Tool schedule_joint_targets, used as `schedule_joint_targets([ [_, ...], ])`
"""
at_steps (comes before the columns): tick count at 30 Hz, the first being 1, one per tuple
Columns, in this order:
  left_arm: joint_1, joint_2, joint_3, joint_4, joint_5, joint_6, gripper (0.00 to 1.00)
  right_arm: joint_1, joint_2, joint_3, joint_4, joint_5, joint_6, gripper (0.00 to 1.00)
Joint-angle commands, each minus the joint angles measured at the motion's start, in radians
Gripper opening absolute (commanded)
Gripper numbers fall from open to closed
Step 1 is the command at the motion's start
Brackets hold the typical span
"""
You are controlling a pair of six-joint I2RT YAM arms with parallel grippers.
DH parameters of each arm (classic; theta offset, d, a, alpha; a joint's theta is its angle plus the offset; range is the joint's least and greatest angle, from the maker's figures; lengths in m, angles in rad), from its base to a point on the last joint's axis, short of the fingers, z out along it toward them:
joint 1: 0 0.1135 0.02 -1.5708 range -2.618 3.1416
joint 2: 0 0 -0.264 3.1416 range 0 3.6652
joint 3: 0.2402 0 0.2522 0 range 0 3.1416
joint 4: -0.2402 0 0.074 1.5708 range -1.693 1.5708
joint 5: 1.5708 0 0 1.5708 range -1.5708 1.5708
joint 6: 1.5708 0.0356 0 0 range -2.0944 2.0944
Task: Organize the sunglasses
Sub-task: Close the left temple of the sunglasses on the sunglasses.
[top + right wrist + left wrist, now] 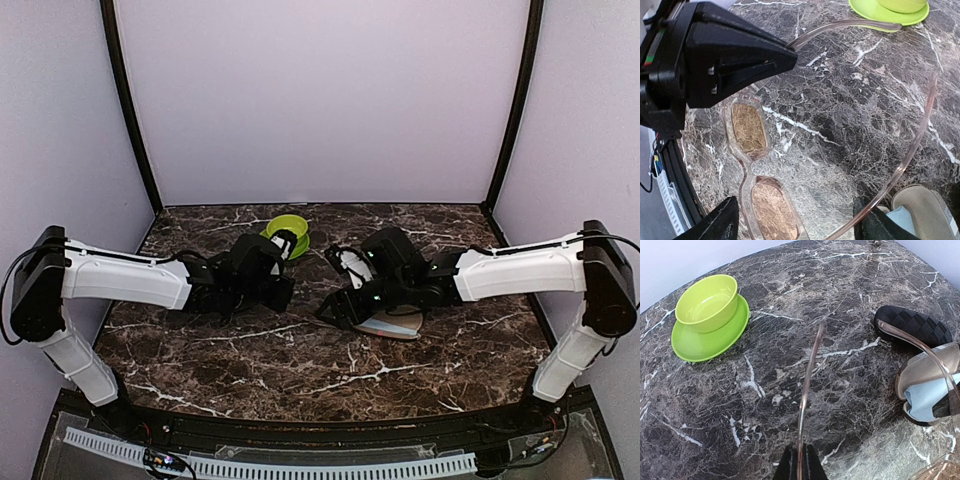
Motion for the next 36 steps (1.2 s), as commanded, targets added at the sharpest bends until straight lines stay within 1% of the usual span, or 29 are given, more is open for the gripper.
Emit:
schedule_joint_targets([
  [1,-0.004,-0.036,-0.013,0.032,-0.001,0.009,0.00,0.012,-0.025,0.001,0.030,0.001,-0.008,0.80],
  [7,-0.004,-0.036,-0.014,0.033,0.003,0.009,0.00,0.012,-0.026,0.018,-0.026,0.039,-0.014,0.88],
  [11,-0.004,-0.030,-0.011,0.034,0.007,0.010,0.00,0.018,-0.025,0.034,-0.047,0.058,-0.015,0.98],
  [13,-0.004,-0.027,-0.010,0.032,0.009,0.011,0.00,0.024,-0.026,0.044,-0.057,0.066,-0.020,0.99],
  [19,-0.004,-0.026,-0.008,0.030,0.007,0.011,0.00,0.059,-0.013,0.086,-0.099,0.114,-0.050,0.99],
  [26,-0.004,-0.023,-0.006,0.029,0.007,0.009,0.00,0.097,0.027,0.151,-0.155,0.159,-0.080,0.93],
  [36,-0.004,-0.038,-0.009,0.035,0.017,-0.003,0.00,0.146,0.099,0.202,-0.239,0.223,-0.126,0.88],
])
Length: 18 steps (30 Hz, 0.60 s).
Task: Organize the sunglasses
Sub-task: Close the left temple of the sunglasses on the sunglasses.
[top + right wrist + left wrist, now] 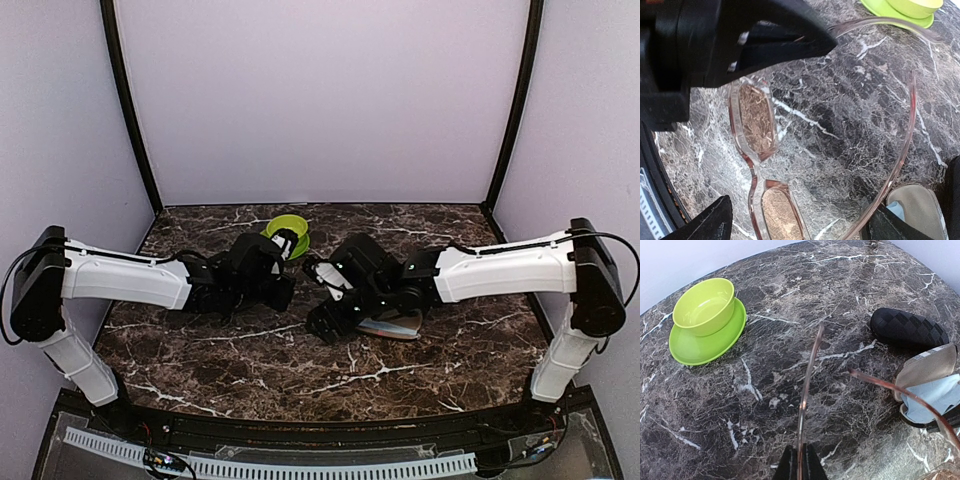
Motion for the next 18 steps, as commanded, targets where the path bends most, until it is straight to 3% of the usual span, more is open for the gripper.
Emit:
schedule_joint_targets([
  [1,-0.004,-0.040,-0.009,0.019,0.006,-0.013,0.00,0.035,0.024,0.034,-0.025,0.034,-0.036,0.87],
  [18,-0.004,-0.048,-0.016,0.015,0.006,-0.035,0.00,0.056,0.021,-0.036,0.037,-0.077,-0.107,0.74],
])
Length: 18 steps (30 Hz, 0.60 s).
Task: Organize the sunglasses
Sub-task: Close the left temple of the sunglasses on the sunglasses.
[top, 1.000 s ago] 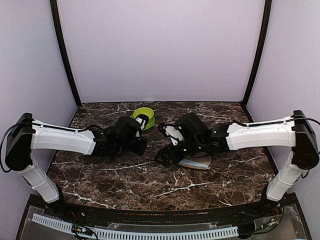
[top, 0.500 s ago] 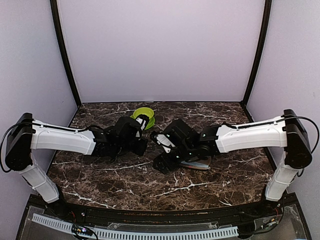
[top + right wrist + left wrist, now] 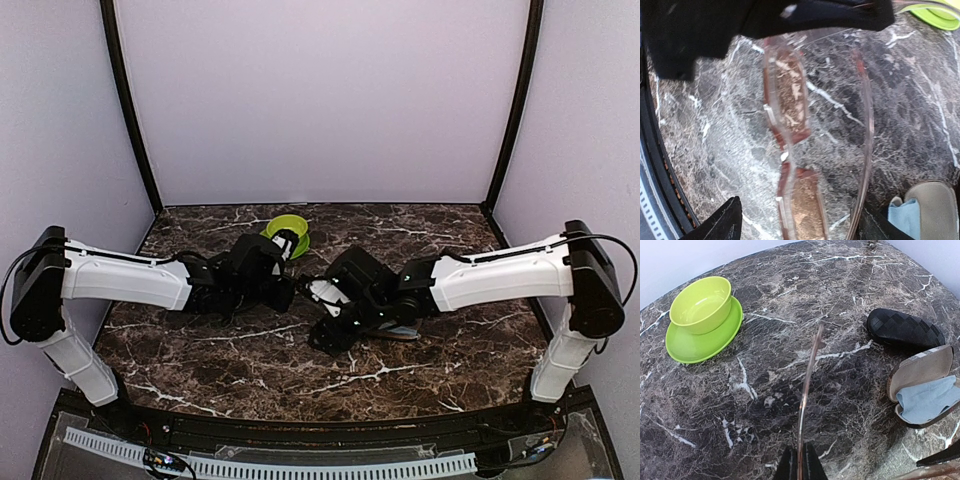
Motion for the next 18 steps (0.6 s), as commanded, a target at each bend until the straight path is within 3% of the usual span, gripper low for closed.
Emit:
schedule_joint_targets([
  [1,-0.004,-0.049,-0.016,0.016,-0.001,-0.014,0.00,0.016,0.003,-0.028,0.055,-0.056,-0.033,0.74],
  [10,-0.004,-0.048,-0.028,0.023,0.002,-0.020,0.00,0.016,-0.032,-0.097,0.111,-0.072,-0.026,0.74],
  [15,-0.004,-0.053,-0.037,0.035,0.016,-0.014,0.00,-0.013,-0.071,-0.133,0.161,-0.098,0.028,0.84],
  [18,-0.004,-0.062,-0.051,0.049,0.024,-0.004,0.00,-0.062,-0.097,-0.167,0.219,-0.188,0.088,0.91],
])
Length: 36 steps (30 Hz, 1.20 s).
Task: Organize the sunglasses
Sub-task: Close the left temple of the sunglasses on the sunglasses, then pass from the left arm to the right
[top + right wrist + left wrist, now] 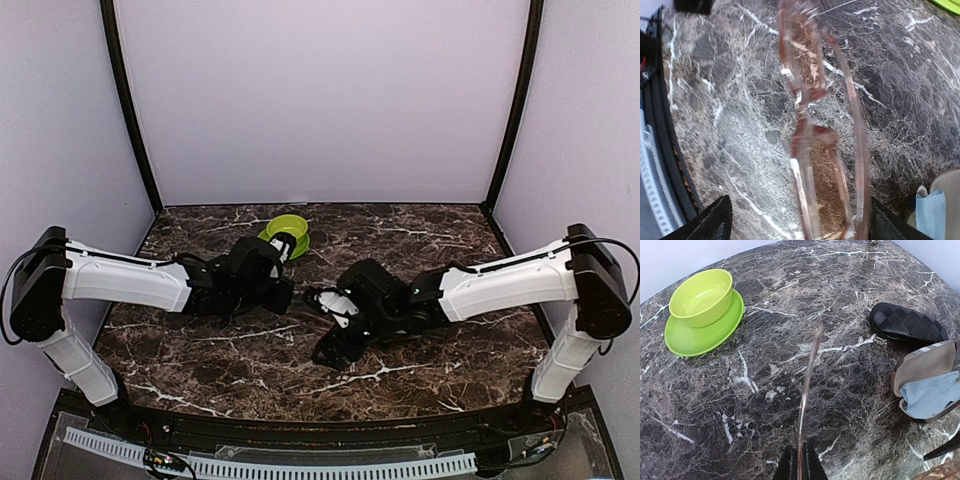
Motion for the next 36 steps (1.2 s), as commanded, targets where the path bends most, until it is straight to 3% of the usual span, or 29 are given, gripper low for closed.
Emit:
schedule_joint_targets([
  [1,-0.004,-0.063,-0.031,0.045,0.021,0.009,0.00,-0.068,-0.069,-0.047,0.130,-0.124,0.091,0.92],
  [9,-0.004,-0.088,-0.056,0.095,0.065,0.035,0.00,-0.183,-0.085,-0.147,0.329,-0.370,0.296,0.97],
  [15,-0.004,-0.088,-0.058,0.103,0.073,0.044,0.00,-0.195,-0.058,-0.172,0.434,-0.473,0.406,0.97],
  [20,-0.004,-0.095,-0.065,0.111,0.071,0.044,0.00,-0.205,-0.027,-0.220,0.590,-0.473,0.406,0.97],
  [36,-0.004,-0.111,-0.078,0.121,0.060,0.044,0.00,-0.217,0.031,-0.297,0.827,-0.473,0.406,0.97],
])
